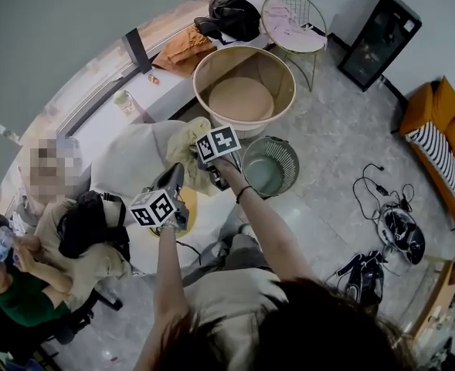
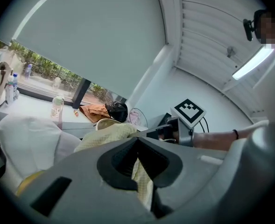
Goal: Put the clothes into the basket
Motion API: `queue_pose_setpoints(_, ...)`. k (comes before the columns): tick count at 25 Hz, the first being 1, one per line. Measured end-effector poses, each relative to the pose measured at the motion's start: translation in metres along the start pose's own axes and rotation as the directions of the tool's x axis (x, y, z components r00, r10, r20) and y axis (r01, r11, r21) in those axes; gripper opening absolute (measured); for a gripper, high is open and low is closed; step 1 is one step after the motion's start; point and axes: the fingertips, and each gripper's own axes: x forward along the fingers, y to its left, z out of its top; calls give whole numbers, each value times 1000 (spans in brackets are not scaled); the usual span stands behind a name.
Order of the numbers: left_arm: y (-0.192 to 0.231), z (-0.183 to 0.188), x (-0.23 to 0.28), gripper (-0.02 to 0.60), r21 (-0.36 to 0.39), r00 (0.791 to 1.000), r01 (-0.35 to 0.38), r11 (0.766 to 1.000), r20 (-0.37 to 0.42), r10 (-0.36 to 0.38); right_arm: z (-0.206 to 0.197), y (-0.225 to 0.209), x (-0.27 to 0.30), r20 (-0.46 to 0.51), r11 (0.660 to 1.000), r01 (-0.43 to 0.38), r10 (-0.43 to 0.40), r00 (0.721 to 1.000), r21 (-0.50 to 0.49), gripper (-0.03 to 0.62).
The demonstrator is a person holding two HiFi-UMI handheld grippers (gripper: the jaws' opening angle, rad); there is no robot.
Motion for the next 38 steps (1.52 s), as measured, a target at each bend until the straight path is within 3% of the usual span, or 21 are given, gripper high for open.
queue_pose_setpoints(19, -68, -21, 63, 11, 17, 995, 80, 997, -67, -79, -2, -81, -67, 40, 995, 55, -59, 997, 82, 51)
queue_pose_setpoints(38, -165, -57, 168, 11, 27, 982, 143, 989, -130, -139, -4, -205, -151, 54, 983, 92, -101, 993, 157, 51)
